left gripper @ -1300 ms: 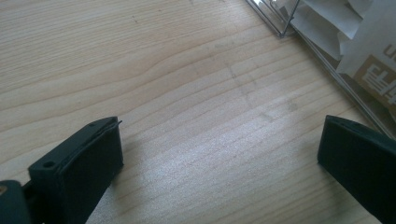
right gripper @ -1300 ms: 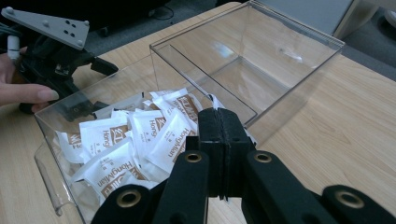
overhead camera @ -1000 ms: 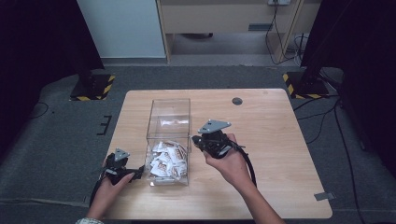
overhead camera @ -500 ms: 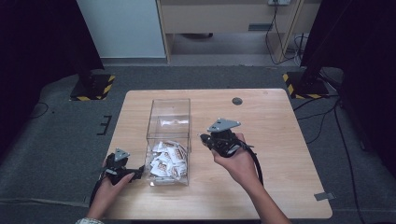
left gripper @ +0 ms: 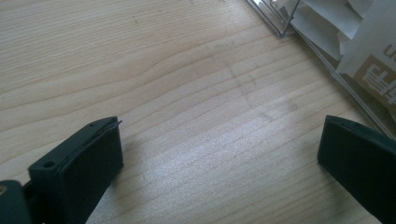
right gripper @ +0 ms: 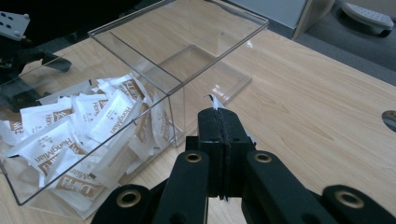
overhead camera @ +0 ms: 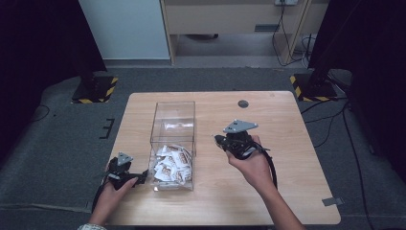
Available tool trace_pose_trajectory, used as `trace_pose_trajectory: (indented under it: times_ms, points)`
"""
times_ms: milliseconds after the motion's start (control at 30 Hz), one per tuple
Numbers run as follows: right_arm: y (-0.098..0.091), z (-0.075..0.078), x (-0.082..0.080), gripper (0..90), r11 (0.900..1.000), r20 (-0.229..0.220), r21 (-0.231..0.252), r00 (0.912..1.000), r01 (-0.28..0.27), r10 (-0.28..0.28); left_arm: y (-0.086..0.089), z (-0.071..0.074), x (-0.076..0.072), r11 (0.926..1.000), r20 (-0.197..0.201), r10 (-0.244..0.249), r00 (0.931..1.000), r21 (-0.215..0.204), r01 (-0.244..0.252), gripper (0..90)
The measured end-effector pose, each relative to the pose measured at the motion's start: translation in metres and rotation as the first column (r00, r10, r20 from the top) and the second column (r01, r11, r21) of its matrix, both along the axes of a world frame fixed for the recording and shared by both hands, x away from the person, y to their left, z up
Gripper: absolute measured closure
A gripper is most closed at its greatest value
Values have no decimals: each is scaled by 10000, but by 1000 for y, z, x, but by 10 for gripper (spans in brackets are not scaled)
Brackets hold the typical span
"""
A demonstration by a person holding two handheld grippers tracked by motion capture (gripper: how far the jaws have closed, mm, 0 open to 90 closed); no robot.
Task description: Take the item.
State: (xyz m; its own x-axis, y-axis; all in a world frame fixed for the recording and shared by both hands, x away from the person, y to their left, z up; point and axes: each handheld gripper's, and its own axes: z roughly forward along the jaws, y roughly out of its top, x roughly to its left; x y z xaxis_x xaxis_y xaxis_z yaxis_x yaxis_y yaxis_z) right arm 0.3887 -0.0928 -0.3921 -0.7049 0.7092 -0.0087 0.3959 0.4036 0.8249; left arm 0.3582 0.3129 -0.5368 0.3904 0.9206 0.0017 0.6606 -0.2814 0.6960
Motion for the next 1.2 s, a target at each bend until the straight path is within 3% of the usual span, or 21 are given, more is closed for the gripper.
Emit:
trace_pose_trajectory:
  times_ms: [667, 1200]
  points:
    - [-34, 8, 6, 896, 9969, 123, 209, 9970, 758, -761, 0, 0, 0, 10000, -1, 0, 10000, 0, 0, 0]
    - [-61, 6, 14, 896, 9891, 144, 348, 9895, 1433, -1438, 0, 0, 0, 10000, 3, 12, 10000, 0, -12, 0]
